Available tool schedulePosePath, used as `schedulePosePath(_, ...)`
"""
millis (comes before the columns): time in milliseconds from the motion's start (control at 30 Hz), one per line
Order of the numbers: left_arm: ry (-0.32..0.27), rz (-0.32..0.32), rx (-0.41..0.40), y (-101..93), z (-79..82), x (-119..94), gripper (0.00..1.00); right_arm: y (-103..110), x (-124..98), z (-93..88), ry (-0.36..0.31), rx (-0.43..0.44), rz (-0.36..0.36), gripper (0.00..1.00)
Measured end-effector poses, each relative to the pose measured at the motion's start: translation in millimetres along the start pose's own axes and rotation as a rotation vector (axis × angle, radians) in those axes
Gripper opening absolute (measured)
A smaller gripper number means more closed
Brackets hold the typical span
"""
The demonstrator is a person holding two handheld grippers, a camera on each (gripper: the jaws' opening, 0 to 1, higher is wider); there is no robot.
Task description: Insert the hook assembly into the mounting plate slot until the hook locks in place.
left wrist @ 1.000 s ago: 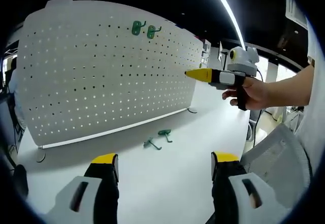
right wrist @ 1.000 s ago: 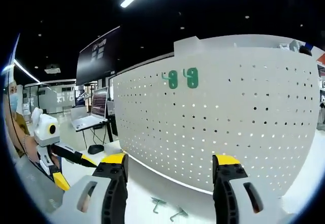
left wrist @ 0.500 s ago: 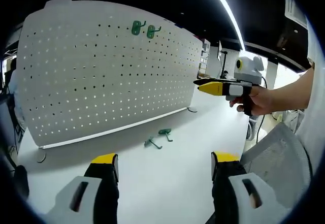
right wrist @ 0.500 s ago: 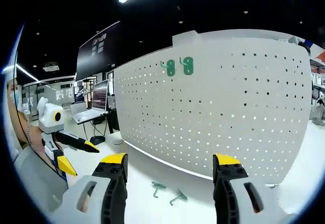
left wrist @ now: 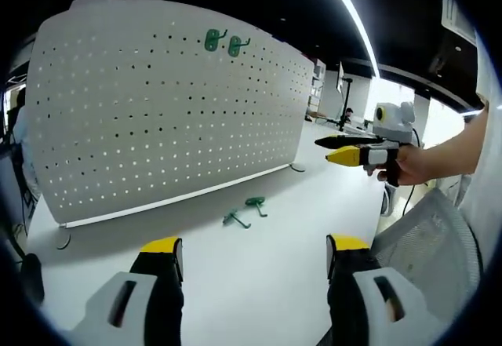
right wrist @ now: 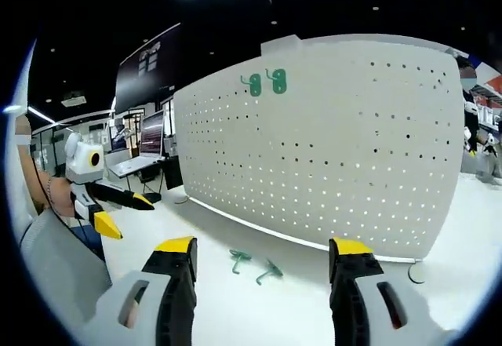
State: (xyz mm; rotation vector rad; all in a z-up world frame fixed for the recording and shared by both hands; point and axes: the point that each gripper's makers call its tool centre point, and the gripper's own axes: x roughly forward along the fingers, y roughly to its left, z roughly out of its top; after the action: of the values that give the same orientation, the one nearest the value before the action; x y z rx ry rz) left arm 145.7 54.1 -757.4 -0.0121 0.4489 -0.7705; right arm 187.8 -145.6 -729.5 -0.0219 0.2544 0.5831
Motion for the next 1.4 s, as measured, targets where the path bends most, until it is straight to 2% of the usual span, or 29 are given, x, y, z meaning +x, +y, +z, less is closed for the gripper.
schedulePosePath(400,0.011,-0.002,0.0,-1.5,-3.9,-1.0,0.77,-1.8,-17.4,-23.6,0.059,0.016,-0.004,0.67)
schedulePosePath(733,0.024,-0.002,-0.002,-1.5,-9.4,-3.7,0.77,1.9,-24.5,-31.9,0.086,0.032,-0.003,0.67)
schedulePosePath(1167,0.03,-0.002,-0.005,0.3,-11.4,-3.4,0.77,0.8,-30.5,-46.9,0.155,0.061,-0.002,0.68)
schedulePosePath(1400,0.034,-0.002,-0.004,0.4,-9.8,-3.4,0.77,1.5,-30.5,-47.7,0.158,0.066,0.0,0.67)
